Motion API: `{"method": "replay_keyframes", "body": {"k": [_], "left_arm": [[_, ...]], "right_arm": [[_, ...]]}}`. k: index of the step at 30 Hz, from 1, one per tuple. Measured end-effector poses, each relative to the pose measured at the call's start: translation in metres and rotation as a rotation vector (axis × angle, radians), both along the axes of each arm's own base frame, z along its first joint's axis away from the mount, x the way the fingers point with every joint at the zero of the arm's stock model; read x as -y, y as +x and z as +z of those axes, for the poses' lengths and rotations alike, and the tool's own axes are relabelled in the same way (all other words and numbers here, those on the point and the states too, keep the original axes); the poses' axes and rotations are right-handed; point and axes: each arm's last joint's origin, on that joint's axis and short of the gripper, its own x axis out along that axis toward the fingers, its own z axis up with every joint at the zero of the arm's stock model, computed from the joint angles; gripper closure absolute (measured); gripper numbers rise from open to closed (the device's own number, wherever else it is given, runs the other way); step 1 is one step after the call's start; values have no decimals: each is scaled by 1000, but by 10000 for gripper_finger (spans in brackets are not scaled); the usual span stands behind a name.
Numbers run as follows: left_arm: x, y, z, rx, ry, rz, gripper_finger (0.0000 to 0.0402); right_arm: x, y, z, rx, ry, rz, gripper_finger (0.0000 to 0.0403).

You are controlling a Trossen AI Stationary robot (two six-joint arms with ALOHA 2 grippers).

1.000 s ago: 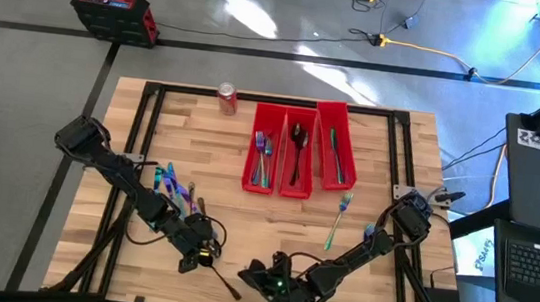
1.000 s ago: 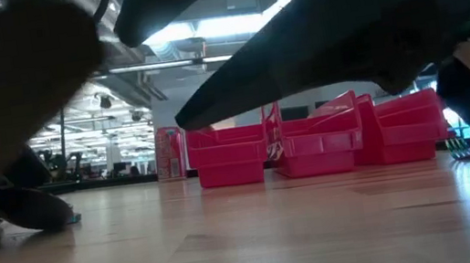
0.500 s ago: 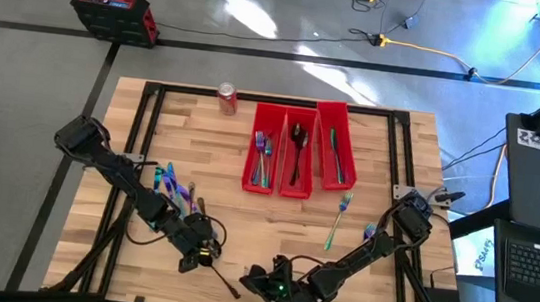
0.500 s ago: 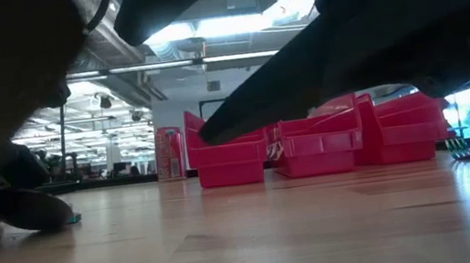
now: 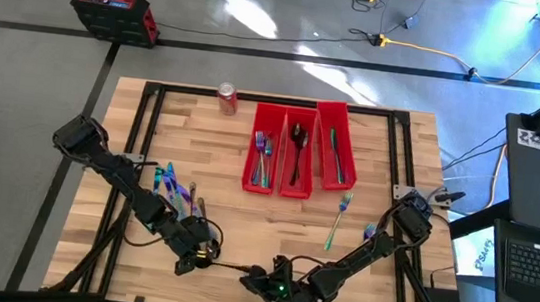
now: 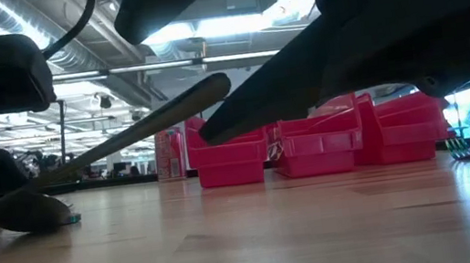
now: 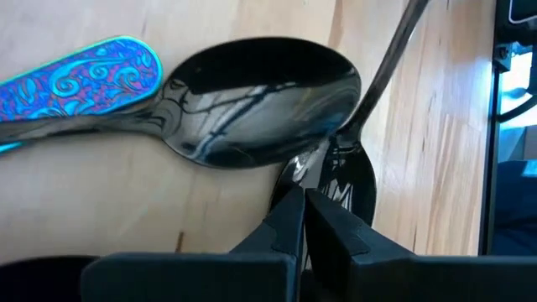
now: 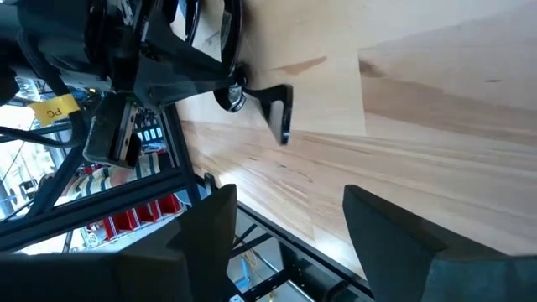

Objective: Sort silverware
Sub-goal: Put the black spoon into the center red bin

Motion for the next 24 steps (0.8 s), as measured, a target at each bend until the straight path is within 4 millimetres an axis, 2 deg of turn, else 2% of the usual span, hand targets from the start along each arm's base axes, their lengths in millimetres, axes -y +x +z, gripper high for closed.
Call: {"method": "replay_keyframes", "body": {"k": [16,24], "left_arm": [[0,0,0,0,3,0,402],[0,0,0,4,8,-3,402]], "right_arm": [[1,0,-1,-12,6,-10,197],[10,5,-3,-35,4,-27,198]]}}
